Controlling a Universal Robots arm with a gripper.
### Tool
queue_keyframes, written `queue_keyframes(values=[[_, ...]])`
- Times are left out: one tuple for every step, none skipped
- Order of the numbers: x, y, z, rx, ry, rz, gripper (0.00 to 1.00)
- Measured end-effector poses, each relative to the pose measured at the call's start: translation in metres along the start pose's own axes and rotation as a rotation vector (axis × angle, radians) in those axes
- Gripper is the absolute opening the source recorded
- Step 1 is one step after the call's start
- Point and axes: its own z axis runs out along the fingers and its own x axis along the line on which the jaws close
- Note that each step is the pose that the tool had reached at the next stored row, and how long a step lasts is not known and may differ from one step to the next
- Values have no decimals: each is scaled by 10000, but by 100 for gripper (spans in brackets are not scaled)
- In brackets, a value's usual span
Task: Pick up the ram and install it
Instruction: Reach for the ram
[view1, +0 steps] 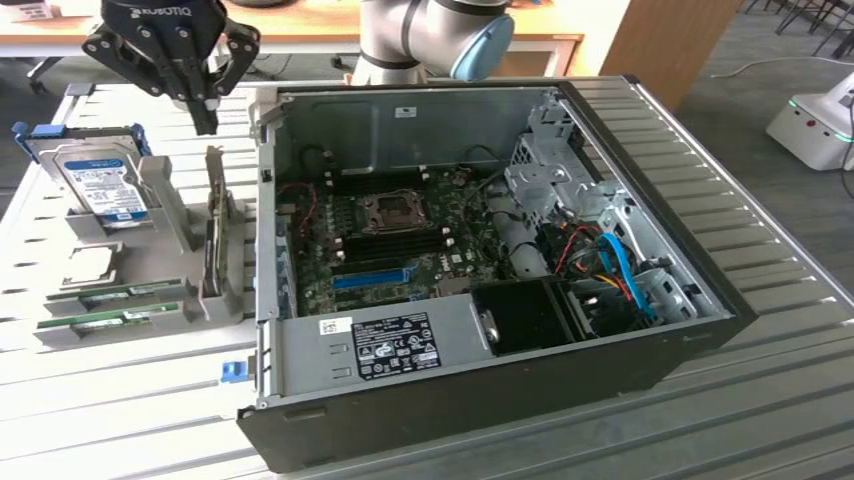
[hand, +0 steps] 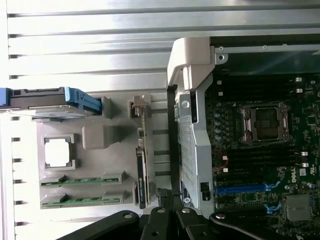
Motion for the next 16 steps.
queue_keyframes(values=[[19,-1,0,-1,-1,-1,11],[39,-3,0,-1,-1,0,11],[58,-4,-1,-1,-1,-1,11],[76,-5,-1,-1,-1,0,11],[94,-6,-2,-1,-1,-1,11],[113,-8,-2,-1,-1,-1,11],[134,-9,-3,-1,0,0,11],[153,-10,-3,-1,-1,0,11],[173,-12,-3,0,-1,1,11],[192,-13,-4,0,-1,0,11],[211,-14,-4,-1,-1,0,11],[231,-15,-5,-1,0,1,11],[250,-16,-5,-1,0,-1,11],[271,-18,-6,-1,-1,-1,11],[291,-19,-6,-1,-1,-1,11],[312,-20,-7,0,-1,-1,11]])
